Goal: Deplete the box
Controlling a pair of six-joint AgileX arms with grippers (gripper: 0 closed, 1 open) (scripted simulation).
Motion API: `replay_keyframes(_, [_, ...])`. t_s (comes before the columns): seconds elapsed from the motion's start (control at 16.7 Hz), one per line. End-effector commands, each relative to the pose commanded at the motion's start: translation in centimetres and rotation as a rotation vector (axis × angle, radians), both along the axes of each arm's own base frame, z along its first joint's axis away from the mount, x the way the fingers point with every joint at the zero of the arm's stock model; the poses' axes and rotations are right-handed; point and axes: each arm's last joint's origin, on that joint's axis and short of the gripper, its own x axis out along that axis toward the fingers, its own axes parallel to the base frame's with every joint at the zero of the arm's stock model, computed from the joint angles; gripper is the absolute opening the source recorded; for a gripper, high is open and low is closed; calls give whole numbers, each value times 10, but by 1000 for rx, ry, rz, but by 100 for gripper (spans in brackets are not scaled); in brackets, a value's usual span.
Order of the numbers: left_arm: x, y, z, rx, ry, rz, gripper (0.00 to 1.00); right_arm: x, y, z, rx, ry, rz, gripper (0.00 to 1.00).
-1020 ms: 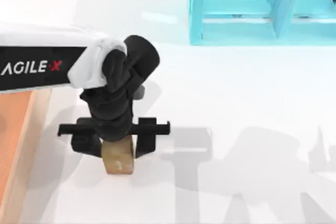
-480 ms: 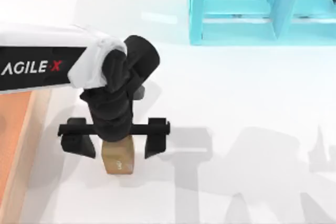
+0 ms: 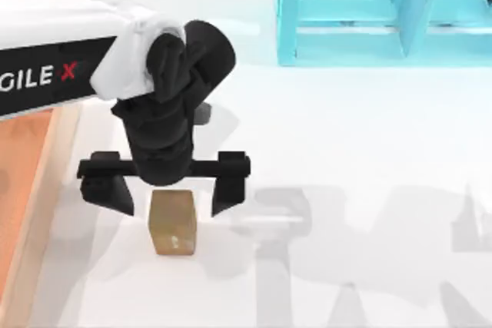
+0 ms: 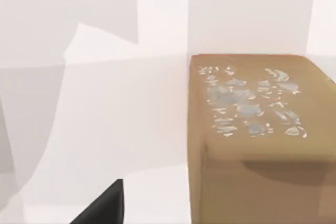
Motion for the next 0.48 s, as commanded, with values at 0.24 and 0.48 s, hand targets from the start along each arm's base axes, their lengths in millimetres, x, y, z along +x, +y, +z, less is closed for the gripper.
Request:
replay_keyframes(0.24, [-2,2,37,-4,-6,0,100,0,0,0,0,0,0,100])
replay_keyframes(0.48, [-2,2,39,-5,-7,1,100,0,0,0,0,0,0,100])
